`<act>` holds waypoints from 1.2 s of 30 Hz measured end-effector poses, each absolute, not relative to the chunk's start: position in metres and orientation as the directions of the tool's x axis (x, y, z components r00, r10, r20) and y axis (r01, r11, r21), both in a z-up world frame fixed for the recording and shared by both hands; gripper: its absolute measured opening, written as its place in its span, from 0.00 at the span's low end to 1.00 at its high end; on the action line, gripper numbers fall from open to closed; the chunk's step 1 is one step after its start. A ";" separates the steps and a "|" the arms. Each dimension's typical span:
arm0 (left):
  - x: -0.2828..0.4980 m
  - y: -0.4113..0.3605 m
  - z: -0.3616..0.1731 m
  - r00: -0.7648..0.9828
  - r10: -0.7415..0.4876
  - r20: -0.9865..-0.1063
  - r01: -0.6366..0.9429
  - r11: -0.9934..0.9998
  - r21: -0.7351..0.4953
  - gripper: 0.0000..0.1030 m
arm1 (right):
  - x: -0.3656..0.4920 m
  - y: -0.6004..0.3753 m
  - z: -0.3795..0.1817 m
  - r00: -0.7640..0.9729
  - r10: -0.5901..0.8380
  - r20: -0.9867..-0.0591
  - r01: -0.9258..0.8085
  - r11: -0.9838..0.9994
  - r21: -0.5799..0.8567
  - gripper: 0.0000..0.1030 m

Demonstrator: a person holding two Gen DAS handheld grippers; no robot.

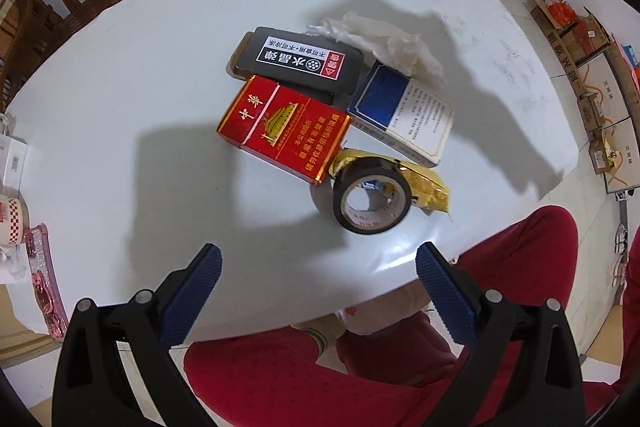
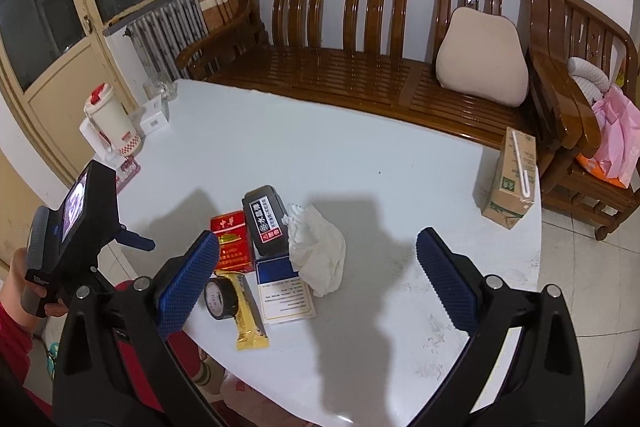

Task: Collect trash
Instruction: 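Grasp the black tape roll with left tool while right grasps the tissue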

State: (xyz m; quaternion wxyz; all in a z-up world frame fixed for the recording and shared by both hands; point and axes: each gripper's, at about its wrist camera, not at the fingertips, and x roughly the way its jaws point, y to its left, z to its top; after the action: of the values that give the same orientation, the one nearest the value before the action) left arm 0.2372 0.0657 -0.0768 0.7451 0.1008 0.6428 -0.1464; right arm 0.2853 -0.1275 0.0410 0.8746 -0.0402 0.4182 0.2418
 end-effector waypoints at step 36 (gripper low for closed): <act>0.265 0.079 -0.131 0.226 -0.066 -0.972 0.281 0.960 0.000 0.75 | 0.359 -0.090 -0.112 0.341 0.352 -0.871 -0.445 0.877 0.180 0.53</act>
State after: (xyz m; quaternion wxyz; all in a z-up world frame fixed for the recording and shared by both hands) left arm 0.2648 0.0787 -0.1310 0.7781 0.0878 0.6119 -0.1118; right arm 0.3587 -0.0896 -0.1119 0.8177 -0.0448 0.5195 0.2439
